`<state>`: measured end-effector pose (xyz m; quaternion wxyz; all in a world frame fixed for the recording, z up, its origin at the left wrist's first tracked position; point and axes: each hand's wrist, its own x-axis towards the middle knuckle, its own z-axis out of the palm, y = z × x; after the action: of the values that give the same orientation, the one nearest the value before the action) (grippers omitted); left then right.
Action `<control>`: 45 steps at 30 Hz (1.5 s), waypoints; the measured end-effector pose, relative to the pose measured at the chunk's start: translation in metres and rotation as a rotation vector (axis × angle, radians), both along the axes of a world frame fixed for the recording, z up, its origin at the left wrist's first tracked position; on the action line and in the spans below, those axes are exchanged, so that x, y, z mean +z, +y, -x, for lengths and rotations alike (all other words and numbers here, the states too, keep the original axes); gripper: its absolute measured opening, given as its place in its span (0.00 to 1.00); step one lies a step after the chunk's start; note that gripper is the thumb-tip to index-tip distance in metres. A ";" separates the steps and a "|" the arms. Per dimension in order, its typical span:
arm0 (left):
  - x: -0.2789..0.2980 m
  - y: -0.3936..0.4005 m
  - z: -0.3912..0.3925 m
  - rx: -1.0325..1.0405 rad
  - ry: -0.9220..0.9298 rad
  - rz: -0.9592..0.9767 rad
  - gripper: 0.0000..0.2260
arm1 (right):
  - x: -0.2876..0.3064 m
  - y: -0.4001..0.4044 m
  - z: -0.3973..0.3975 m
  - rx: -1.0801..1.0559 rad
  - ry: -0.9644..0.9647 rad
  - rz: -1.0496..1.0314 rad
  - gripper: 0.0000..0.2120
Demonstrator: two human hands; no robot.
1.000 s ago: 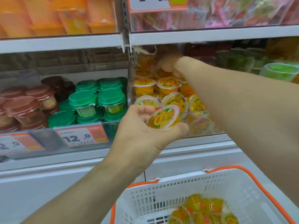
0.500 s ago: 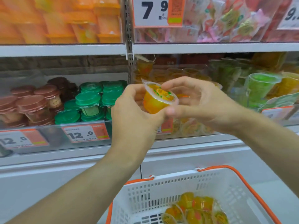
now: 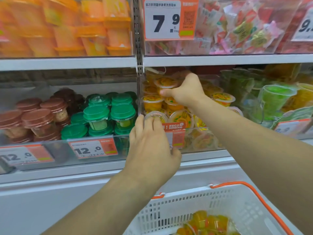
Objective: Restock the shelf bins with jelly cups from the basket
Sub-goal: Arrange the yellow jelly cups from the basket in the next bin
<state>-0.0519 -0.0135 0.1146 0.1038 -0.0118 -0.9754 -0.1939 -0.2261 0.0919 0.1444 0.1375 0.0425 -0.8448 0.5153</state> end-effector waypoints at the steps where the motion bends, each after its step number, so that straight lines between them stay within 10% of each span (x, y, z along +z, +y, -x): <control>1: -0.001 0.000 0.000 -0.002 0.008 0.019 0.32 | 0.002 -0.005 0.007 -0.013 -0.020 -0.019 0.40; 16: -0.008 -0.006 0.000 -0.020 0.041 0.017 0.30 | 0.021 -0.028 -0.002 -0.069 -0.116 -0.219 0.36; 23: -0.009 -0.002 -0.008 -0.144 0.597 -0.268 0.10 | 0.011 0.023 -0.060 -0.086 0.133 0.000 0.09; 27: -0.061 0.022 -0.028 -0.257 0.056 -0.252 0.04 | -0.045 0.037 -0.139 -0.167 0.344 0.260 0.11; 33: -0.189 0.032 -0.058 -0.352 -0.771 0.143 0.07 | -0.266 0.075 -0.222 -0.087 -0.417 -0.190 0.11; 40: -0.306 0.041 -0.077 -0.158 -0.752 0.109 0.22 | -0.376 0.137 -0.274 0.186 -1.175 -0.639 0.31; 45: -0.349 0.059 -0.055 -0.071 -0.602 0.027 0.27 | -0.395 0.143 -0.262 0.016 -1.103 -0.608 0.35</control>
<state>0.0032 0.0451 -0.2344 -0.1968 0.0108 -0.9639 -0.1790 0.0356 0.2350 -0.2506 -0.3408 -0.1859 -0.8998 0.1993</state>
